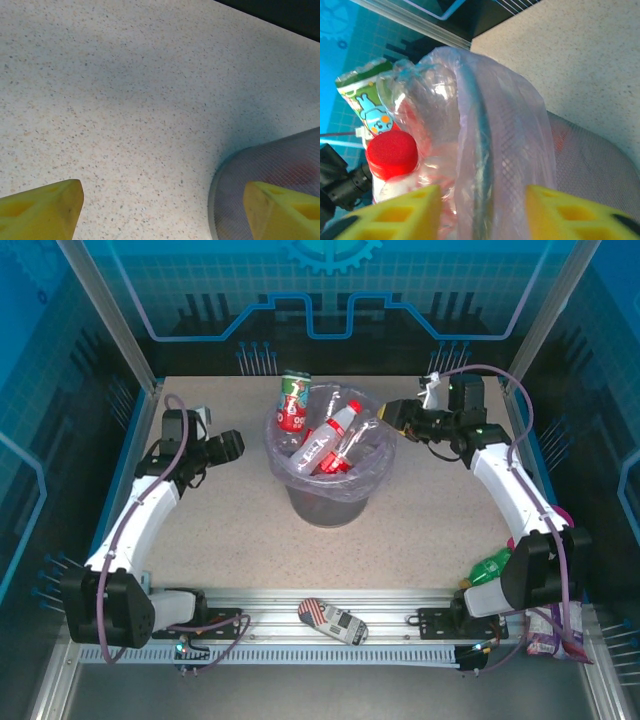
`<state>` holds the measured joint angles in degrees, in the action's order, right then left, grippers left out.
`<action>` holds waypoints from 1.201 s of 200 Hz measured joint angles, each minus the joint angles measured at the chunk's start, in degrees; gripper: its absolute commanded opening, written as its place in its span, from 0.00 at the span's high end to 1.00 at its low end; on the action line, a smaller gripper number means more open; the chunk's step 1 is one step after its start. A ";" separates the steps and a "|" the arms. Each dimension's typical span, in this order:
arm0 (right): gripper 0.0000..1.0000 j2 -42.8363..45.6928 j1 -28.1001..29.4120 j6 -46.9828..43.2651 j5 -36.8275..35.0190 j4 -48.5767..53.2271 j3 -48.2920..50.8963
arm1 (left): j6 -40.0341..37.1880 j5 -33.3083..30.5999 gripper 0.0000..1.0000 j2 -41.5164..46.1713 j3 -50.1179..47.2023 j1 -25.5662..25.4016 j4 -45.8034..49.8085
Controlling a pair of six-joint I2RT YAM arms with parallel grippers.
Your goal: Put the plastic bottles in the bin
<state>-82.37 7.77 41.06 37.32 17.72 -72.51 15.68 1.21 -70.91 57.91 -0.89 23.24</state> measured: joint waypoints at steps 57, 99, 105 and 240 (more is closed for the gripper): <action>0.00 3.15 -9.53 -6.14 -4.61 9.27 -1.11 | 0.24 -7.19 0.01 -0.66 -4.28 0.66 -6.43; 0.00 7.69 -13.57 -13.99 -17.25 10.14 5.33 | -1.07 -14.58 0.01 -0.66 -13.79 1.92 -13.22; 0.00 8.04 -13.55 -15.28 -19.02 9.42 7.28 | -1.31 -15.32 0.01 -0.68 -15.08 2.19 -14.43; 0.00 0.50 -13.42 -29.55 -42.58 -28.00 38.07 | -6.97 -15.08 0.01 -15.61 -24.59 3.06 -45.88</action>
<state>-81.87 -5.65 11.51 -5.26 -10.28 -34.44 8.71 -13.87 -86.52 33.32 2.17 -22.63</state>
